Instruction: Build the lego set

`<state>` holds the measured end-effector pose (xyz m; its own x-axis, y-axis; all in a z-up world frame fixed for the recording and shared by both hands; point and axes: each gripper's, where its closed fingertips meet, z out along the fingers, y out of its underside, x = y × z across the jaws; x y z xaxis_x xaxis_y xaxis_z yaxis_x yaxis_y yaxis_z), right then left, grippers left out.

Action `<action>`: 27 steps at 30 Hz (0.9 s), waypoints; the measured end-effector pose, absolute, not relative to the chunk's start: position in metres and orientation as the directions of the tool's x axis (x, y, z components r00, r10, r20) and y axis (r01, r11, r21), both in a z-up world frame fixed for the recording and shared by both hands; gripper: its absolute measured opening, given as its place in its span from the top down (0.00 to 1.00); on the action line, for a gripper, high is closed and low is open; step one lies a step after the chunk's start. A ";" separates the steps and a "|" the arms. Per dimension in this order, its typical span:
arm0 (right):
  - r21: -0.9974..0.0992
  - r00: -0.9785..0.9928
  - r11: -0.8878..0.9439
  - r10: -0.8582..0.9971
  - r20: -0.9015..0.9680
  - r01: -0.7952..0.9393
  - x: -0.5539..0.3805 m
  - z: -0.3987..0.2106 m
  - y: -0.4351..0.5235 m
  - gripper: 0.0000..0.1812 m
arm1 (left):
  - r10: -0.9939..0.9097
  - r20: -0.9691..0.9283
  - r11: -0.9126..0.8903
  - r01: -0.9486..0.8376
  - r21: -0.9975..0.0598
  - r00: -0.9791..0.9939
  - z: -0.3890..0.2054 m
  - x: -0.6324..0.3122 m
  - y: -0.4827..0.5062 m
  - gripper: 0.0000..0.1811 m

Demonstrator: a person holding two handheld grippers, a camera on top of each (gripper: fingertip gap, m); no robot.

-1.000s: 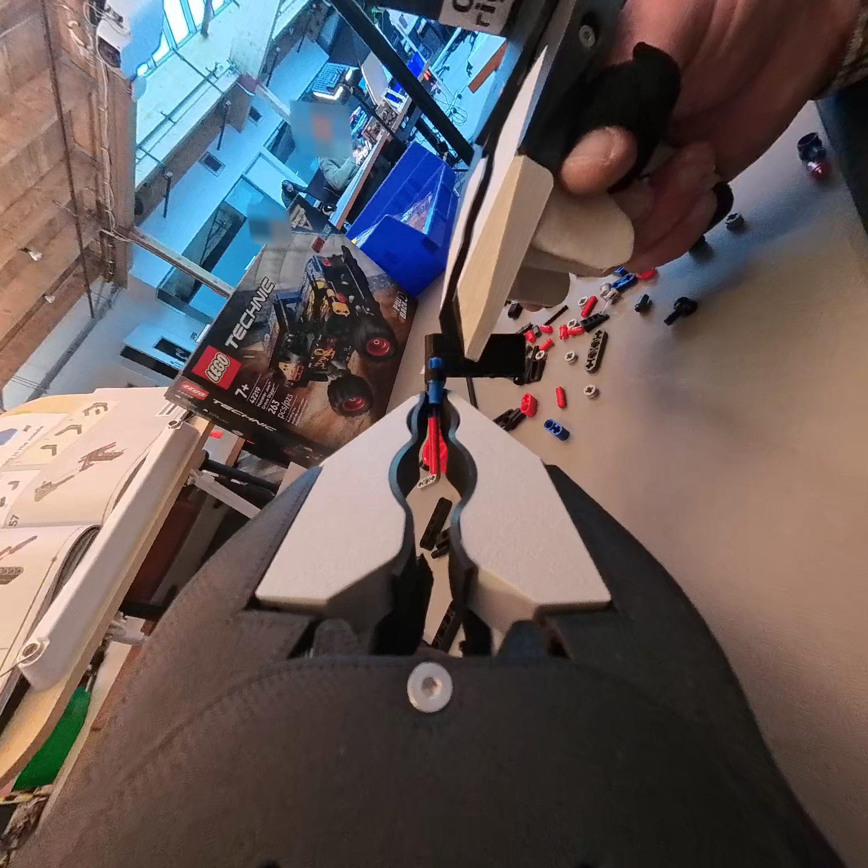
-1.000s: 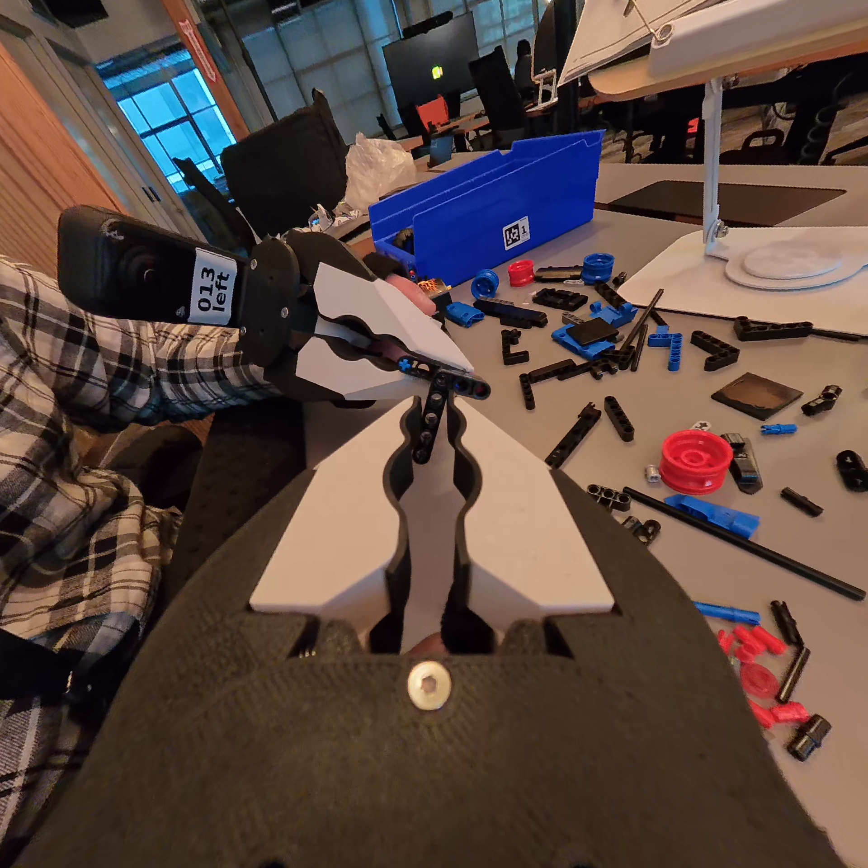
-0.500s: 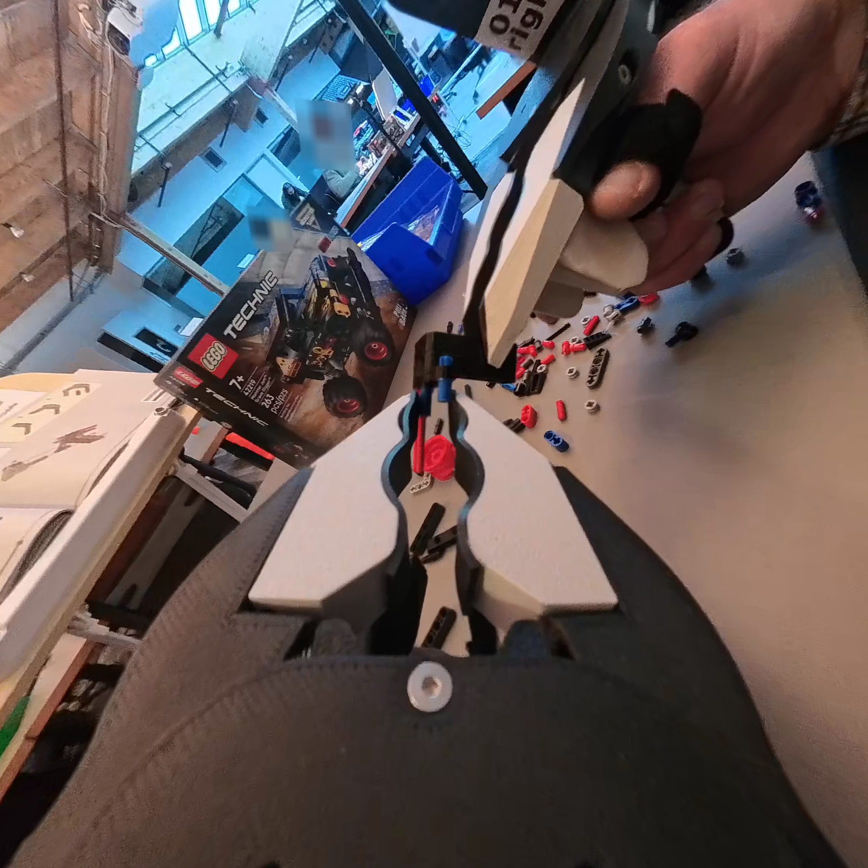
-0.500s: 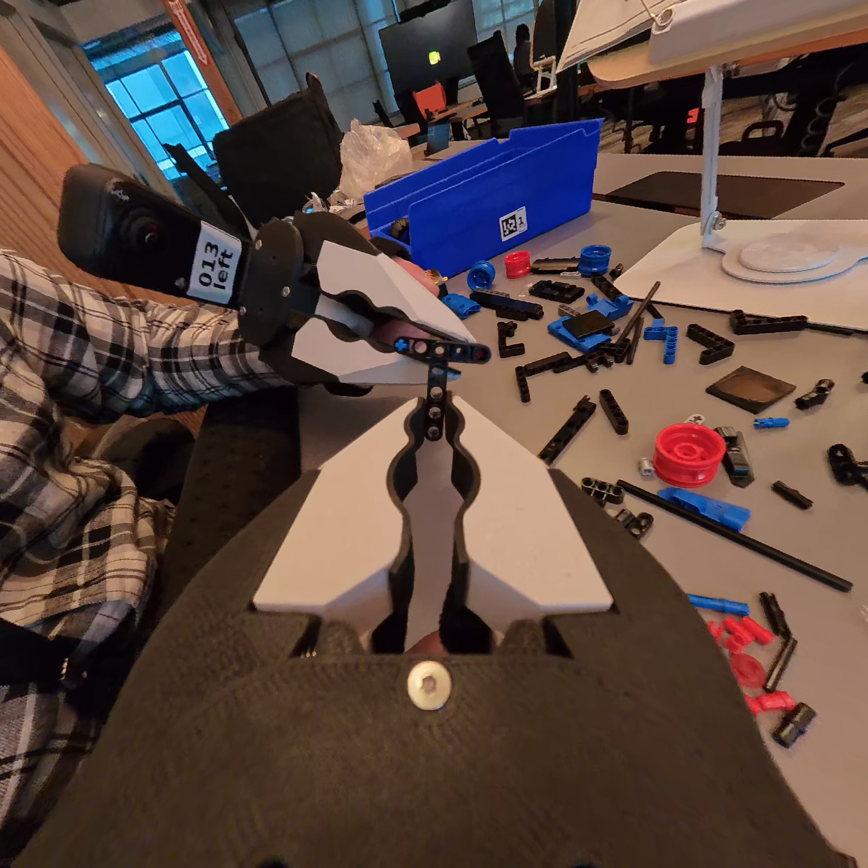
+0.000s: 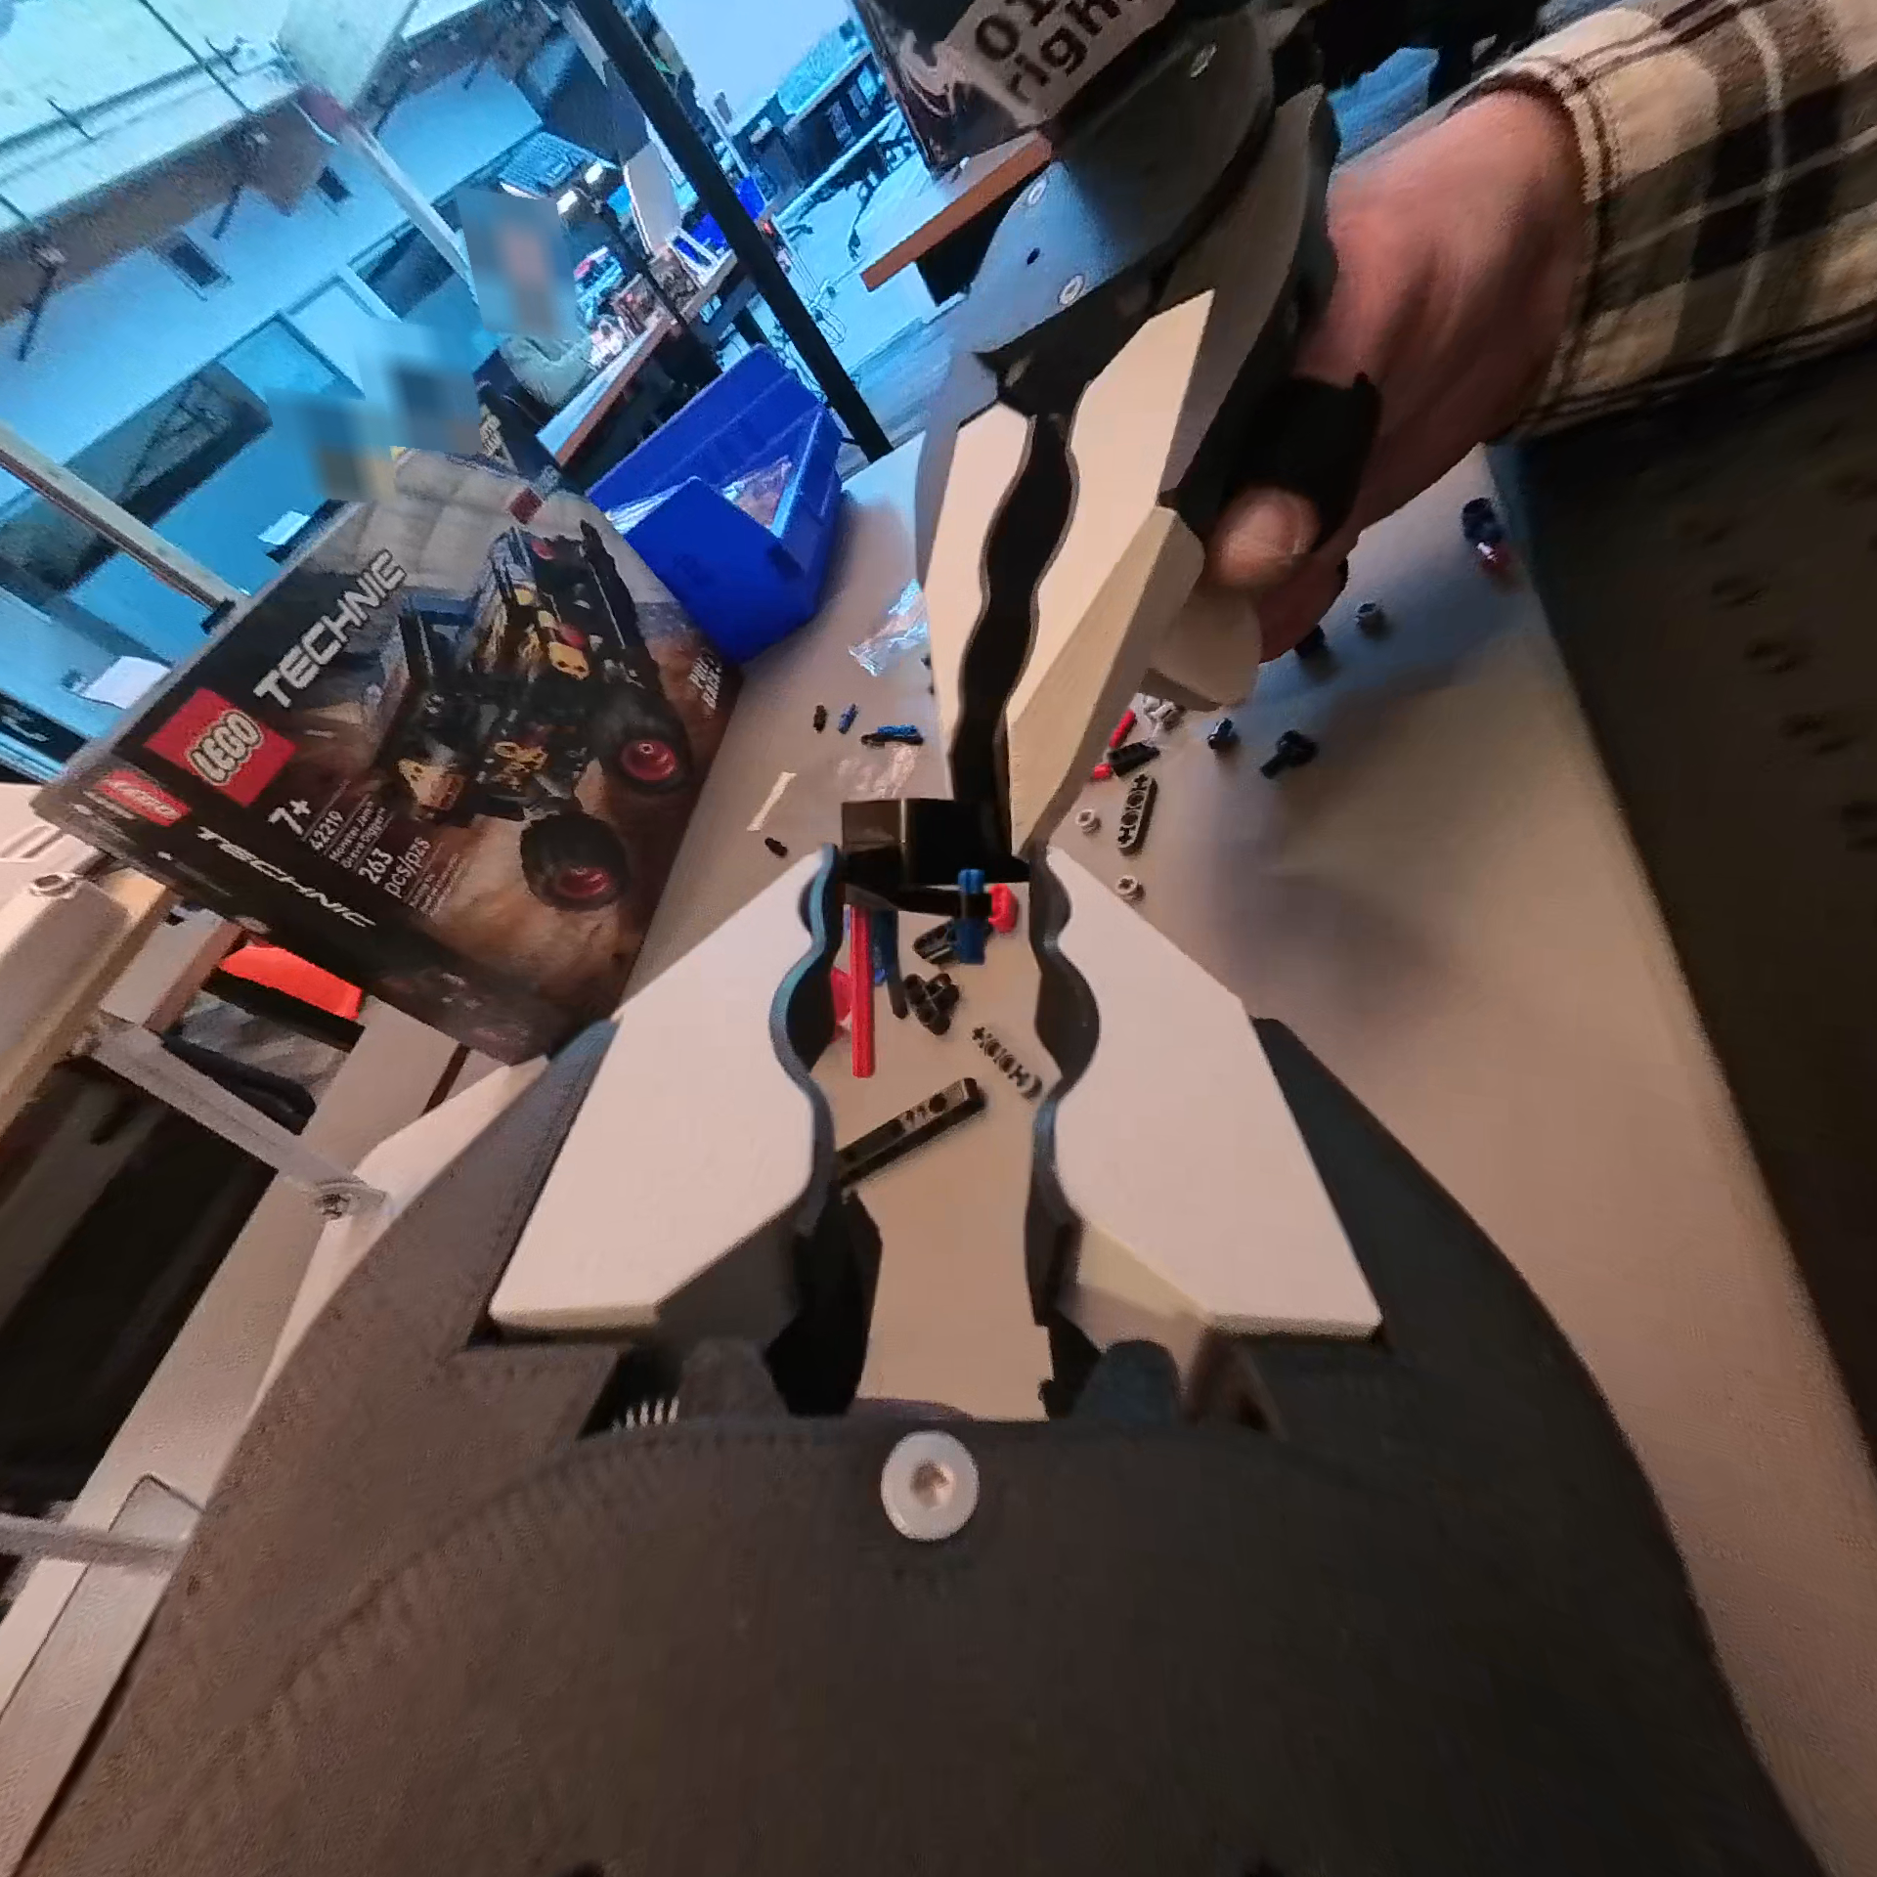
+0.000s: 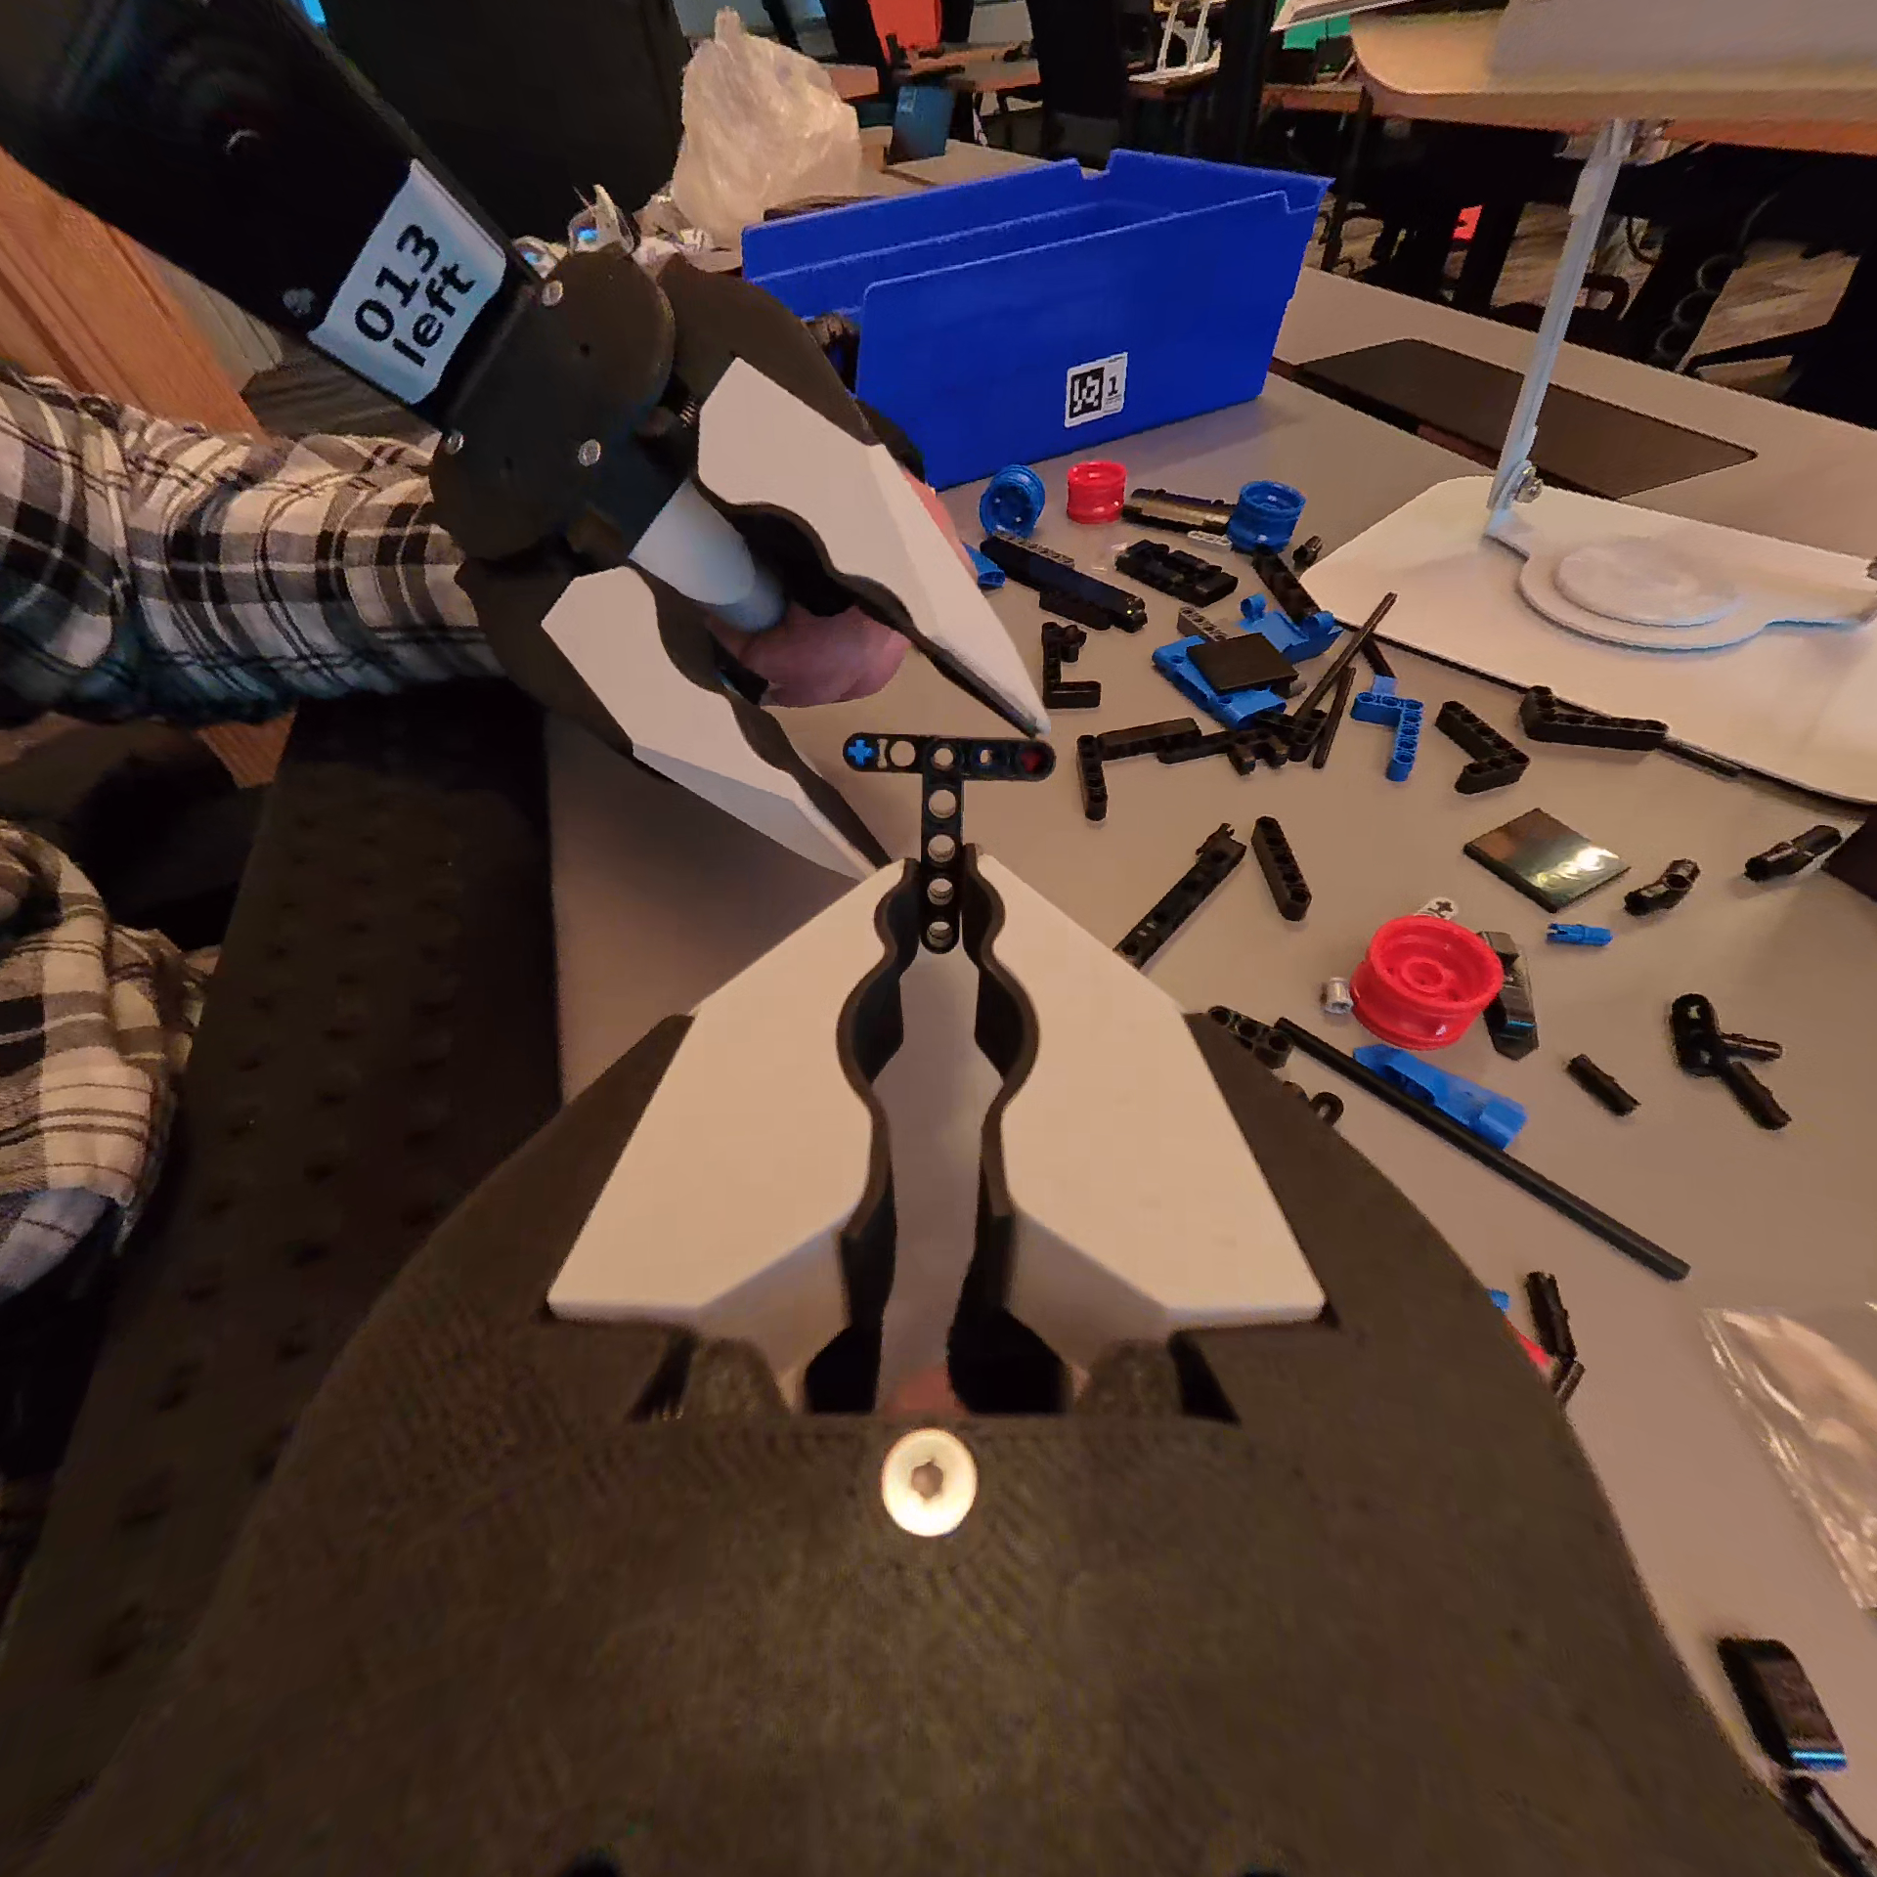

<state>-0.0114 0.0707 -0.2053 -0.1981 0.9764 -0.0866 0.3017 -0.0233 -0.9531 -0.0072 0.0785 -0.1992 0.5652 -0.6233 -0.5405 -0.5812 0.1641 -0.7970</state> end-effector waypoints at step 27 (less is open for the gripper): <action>-0.938 -0.025 0.169 0.985 0.169 0.302 -0.013 -0.203 0.096 0.98 | -0.603 -0.510 0.130 -0.556 -0.821 0.613 -0.195 -0.021 0.085 0.80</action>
<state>-0.0129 0.0965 -0.2026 -0.0252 0.9853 0.1689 0.3021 0.1685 -0.9383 -0.0211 0.0853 -0.1950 0.6128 -0.6032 -0.5104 -0.5560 0.1299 -0.8210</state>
